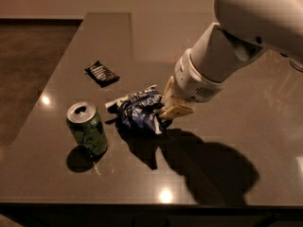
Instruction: Move blue chip bag near green can
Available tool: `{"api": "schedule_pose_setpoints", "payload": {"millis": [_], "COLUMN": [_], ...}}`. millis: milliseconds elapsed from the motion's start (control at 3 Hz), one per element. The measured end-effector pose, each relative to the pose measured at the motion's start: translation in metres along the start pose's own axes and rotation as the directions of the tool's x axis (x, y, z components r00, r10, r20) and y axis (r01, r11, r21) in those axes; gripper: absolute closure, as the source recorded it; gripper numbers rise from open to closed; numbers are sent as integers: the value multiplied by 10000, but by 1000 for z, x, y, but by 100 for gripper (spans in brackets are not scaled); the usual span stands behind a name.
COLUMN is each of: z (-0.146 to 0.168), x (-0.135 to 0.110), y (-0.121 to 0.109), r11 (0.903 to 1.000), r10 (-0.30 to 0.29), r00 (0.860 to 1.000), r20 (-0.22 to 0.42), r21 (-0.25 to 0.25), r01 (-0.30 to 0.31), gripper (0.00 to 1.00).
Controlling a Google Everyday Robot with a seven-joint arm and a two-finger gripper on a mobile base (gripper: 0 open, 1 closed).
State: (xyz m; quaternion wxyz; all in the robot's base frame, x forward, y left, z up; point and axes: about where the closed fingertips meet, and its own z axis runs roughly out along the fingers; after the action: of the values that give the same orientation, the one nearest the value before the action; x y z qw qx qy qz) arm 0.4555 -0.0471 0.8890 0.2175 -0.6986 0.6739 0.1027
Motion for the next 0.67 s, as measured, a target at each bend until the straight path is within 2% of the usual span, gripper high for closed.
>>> {"api": "schedule_pose_setpoints", "payload": {"millis": [333,667], "z": [-1,-4], "x": [-8,-13], "y": [11,11], "r11": [9999,9999], "r10": [-125,-63], "r00": [9998,9986], "r20": [174,517], "r21": [-45,128], "r01": [126,57], "gripper": [12,0]}}
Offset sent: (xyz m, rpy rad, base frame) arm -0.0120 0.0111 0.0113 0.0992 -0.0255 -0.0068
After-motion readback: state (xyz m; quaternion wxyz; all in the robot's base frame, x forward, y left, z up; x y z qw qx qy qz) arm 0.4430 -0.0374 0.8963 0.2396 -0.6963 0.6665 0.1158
